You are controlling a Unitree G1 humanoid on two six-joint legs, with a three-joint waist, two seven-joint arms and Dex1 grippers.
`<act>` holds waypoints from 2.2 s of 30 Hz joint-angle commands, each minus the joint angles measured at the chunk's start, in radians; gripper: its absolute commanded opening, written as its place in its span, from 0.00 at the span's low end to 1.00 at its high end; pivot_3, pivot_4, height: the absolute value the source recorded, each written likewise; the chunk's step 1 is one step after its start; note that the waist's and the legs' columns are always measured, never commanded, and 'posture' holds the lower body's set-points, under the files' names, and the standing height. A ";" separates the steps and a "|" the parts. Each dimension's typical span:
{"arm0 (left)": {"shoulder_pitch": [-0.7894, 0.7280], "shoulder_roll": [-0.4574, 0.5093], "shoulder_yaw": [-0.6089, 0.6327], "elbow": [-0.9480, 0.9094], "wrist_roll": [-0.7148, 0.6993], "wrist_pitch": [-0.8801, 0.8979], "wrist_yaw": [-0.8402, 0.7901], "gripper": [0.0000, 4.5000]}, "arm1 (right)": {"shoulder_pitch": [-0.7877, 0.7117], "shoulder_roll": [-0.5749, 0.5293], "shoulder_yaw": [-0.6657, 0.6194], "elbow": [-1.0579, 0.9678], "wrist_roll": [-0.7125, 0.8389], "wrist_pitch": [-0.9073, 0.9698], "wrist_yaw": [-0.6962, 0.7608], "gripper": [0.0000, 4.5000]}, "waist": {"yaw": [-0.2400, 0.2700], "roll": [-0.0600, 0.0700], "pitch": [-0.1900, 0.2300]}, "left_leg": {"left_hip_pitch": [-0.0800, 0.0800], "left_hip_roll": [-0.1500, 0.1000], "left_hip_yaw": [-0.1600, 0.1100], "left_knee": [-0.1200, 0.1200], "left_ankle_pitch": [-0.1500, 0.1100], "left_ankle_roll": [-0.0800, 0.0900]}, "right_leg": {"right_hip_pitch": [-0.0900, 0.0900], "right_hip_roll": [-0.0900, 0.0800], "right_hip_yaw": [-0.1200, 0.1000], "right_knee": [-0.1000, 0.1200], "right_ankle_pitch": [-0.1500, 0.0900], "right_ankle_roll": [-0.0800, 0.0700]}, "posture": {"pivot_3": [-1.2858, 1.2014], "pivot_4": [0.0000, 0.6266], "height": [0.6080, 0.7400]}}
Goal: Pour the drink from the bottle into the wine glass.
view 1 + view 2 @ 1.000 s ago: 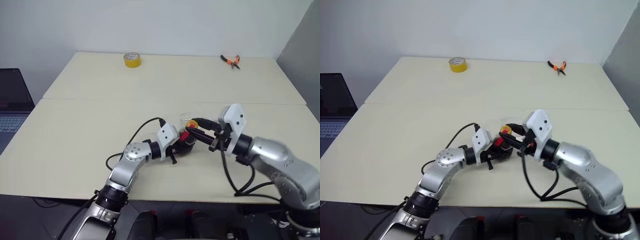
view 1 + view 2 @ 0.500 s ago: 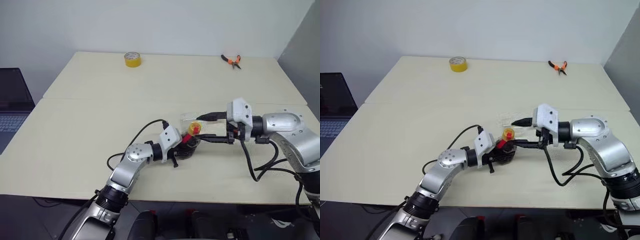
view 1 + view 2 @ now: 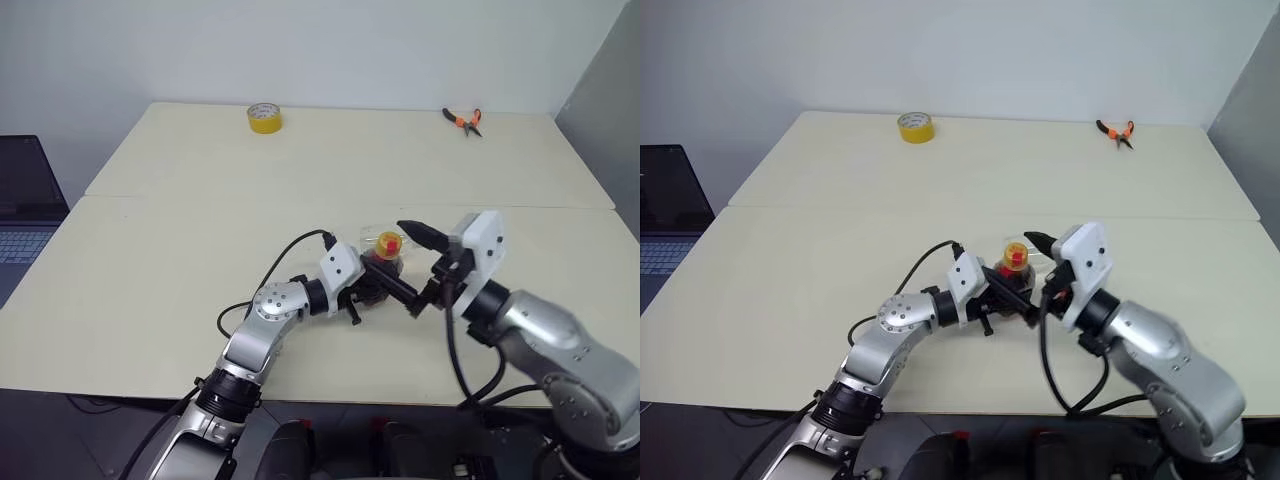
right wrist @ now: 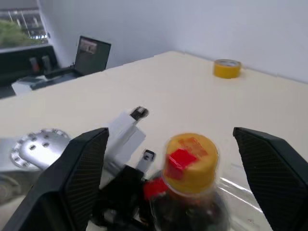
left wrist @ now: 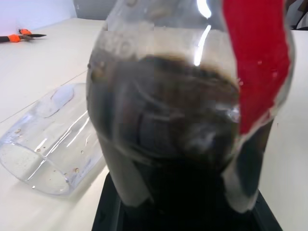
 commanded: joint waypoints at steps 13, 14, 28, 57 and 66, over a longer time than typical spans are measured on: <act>-0.039 -0.018 0.004 0.006 -0.002 -0.041 -0.010 0.19 | 0.012 0.033 0.016 -0.021 -0.099 0.004 -0.080 0.98 | 0.000 0.000 0.000 | 0.000 0.000 0.000 0.000 0.000 0.000 | 0.000 0.000 0.000 0.000 0.000 0.001 | 0.52 0.24 1.00; -0.039 -0.019 0.004 0.007 -0.002 -0.041 -0.009 0.19 | 0.010 0.029 0.020 -0.021 -0.100 0.008 -0.077 0.94 | 0.000 0.000 0.000 | 0.000 0.000 0.000 0.000 0.000 0.000 | 0.000 0.000 0.000 0.000 0.000 0.001 | 0.52 0.24 1.00; -0.037 -0.022 0.003 0.003 -0.003 -0.041 -0.008 0.18 | 0.000 -0.003 0.007 -0.009 -0.089 0.022 -0.029 0.27 | 0.000 0.000 0.000 | 0.000 0.000 0.000 0.000 0.000 0.000 | 0.000 0.000 0.000 0.000 0.000 0.001 | 0.52 0.24 1.00; -0.024 -0.037 -0.012 -0.038 -0.015 -0.007 -0.003 0.17 | -0.052 -0.331 -0.209 0.202 0.129 -0.123 0.509 1.00 | 0.003 0.001 0.001 | 0.000 0.000 0.000 0.001 0.000 0.001 | 0.001 0.000 0.000 -0.001 0.001 0.001 | 0.52 0.24 1.00; -0.046 -0.050 -0.020 0.003 -0.011 -0.029 -0.025 0.17 | -0.048 -0.100 -0.054 0.021 -0.045 -0.083 0.079 1.00 | -0.001 0.001 0.000 | 0.001 0.000 0.000 0.000 0.000 0.000 | 0.000 0.000 0.001 0.000 0.000 0.001 | 0.52 0.24 1.00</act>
